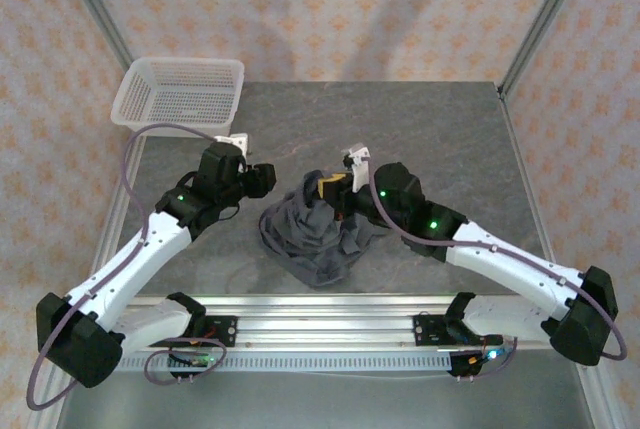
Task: Fold the inside-out t-shirt
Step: Turn the T-shirt inside out at the center of the table.
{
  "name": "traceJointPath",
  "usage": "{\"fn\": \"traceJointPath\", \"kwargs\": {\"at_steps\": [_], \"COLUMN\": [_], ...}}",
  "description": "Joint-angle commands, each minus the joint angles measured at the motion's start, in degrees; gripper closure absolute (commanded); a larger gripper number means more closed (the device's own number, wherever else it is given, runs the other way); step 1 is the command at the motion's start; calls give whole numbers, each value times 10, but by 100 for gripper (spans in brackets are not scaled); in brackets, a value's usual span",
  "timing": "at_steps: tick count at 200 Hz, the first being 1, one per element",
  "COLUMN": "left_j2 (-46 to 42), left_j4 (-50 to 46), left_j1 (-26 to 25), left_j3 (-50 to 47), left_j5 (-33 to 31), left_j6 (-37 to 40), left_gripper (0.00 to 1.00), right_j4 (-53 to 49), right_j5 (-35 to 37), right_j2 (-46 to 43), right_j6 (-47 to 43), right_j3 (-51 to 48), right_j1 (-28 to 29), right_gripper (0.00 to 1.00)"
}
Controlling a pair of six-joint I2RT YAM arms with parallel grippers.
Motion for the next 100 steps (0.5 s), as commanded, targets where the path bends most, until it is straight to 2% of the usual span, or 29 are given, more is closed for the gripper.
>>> {"fn": "traceJointPath", "kwargs": {"at_steps": [1,24,43,59,67,81,100], "left_j2": [-12,-40,-97,-126,-126,-107,-60], "left_j4": [-22,-73,-54,-13,1,2,15], "left_j1": [2,2,-8,-59,-103,-175,-212], "left_j3": [3,12,-2,-16,-14,-1,11], "left_j5": [-34,-54,28,81,71,17,-28], "left_j6": [35,30,-4,-55,-72,-78,-102], "left_gripper": [43,43,43,40,38,38,38], "right_j4": [54,61,28,21,23,27,34], "right_j5": [-44,-14,14,3,-4,-11,-14], "right_j2": [4,16,33,48,48,71,83], "right_j6": [67,109,125,127,129,132,140], "right_j3": [-10,-13,-1,7,10,17,23], "right_j1": [-18,-42,-57,-60,-61,-61,-61], "right_gripper": [100,100,100,100,100,100,100]}}
